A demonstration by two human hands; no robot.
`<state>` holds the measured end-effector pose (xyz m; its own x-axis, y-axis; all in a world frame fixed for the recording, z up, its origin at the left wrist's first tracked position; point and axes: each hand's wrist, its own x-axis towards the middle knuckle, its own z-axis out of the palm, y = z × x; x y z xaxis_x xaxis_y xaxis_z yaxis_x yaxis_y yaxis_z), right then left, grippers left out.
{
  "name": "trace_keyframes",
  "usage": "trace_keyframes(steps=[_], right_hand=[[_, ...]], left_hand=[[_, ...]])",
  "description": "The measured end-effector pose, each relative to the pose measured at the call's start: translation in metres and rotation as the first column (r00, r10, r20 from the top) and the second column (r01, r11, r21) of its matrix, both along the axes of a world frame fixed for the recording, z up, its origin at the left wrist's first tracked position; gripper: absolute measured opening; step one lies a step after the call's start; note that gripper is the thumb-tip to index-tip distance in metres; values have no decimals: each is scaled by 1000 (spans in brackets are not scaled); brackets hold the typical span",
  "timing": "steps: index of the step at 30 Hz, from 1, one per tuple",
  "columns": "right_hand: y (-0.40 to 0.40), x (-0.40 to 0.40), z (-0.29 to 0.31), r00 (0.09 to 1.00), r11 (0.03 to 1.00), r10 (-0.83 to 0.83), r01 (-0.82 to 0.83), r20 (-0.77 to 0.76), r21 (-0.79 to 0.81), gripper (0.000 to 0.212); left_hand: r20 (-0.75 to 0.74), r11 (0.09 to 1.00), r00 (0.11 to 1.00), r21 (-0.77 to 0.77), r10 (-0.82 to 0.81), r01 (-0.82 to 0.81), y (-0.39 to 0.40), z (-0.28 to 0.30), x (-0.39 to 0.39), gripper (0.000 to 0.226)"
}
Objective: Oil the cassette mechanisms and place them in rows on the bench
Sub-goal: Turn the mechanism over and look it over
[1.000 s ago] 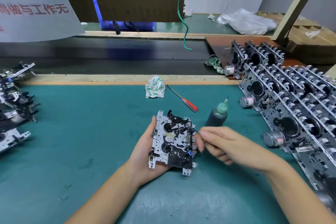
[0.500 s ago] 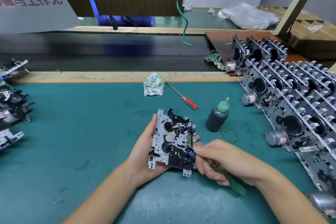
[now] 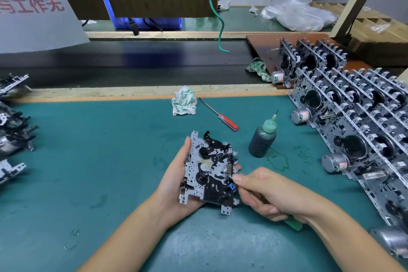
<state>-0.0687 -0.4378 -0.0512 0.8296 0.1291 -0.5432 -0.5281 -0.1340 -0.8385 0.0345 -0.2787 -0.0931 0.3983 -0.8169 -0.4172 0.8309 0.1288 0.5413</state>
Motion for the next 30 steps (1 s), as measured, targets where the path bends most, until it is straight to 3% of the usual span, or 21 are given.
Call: trace_keyframes(steps=[5, 21, 30], right_hand=[[0, -1, -1, 1000, 999, -8, 8, -9, 47, 54], [0, 2, 1, 994, 991, 77, -68, 76, -112, 63], [-5, 3, -2, 991, 988, 121, -115, 50, -105, 59]], left_hand=[[-2, 1000, 1000, 9, 5, -5, 0, 3, -1, 71], [19, 998, 999, 46, 30, -31, -2, 4, -1, 71], [48, 998, 998, 43, 40, -42, -3, 3, -3, 68]])
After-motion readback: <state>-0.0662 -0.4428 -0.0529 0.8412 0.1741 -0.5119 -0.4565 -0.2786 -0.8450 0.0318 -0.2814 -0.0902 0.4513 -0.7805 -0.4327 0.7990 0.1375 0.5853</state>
